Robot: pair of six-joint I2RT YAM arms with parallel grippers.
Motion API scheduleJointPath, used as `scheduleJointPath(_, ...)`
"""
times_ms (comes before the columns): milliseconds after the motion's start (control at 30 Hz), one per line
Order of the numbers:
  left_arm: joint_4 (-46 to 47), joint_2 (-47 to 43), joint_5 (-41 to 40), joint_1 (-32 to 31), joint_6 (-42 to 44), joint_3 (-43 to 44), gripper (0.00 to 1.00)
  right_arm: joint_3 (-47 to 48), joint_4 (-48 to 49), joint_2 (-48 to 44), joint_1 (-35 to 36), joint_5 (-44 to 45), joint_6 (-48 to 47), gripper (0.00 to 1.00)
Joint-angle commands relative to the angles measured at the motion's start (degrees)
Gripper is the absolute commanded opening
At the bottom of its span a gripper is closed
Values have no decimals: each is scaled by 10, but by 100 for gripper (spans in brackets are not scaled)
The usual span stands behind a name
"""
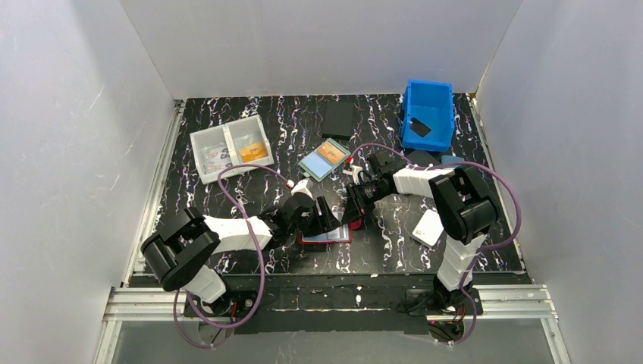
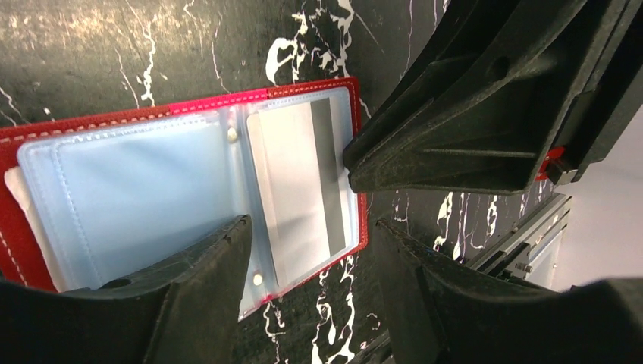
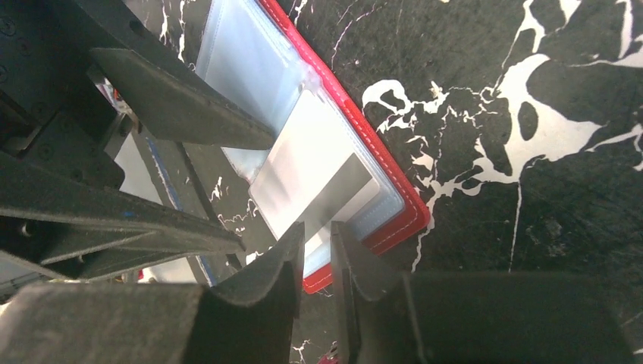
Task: Take the credit cards out of the card holder
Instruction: Remove the credit card from the card holder.
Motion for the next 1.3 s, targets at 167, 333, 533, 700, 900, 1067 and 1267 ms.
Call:
scheduleJointPath(167, 34, 34, 22, 13, -15, -20, 50, -8, 22, 33, -4, 1, 13, 17)
scheduleJointPath(333, 44, 52, 42, 13, -20, -19, 49, -11, 36, 37, -4, -22, 26, 16)
scheduleJointPath(533, 55, 60, 48, 13, -27, -24, 44, -14, 51, 50, -4, -45, 43, 18)
scheduleJointPath(700, 63, 60, 48, 15, -43, -33, 33, -14, 55, 59, -4, -55, 49, 21)
scheduleJointPath(900, 78, 60, 43, 20, -69, -53, 0, -11, 46, 58, -4, -42, 40, 21)
scheduleJointPath(1067, 96, 51, 47, 30, -83, -76, 0, -5, 25, 64, -4, -6, 21, 21)
scheduleJointPath(1267, 140, 37, 64, 51, -95, -123, 0, 1, 5, 68, -4, 38, 6, 24)
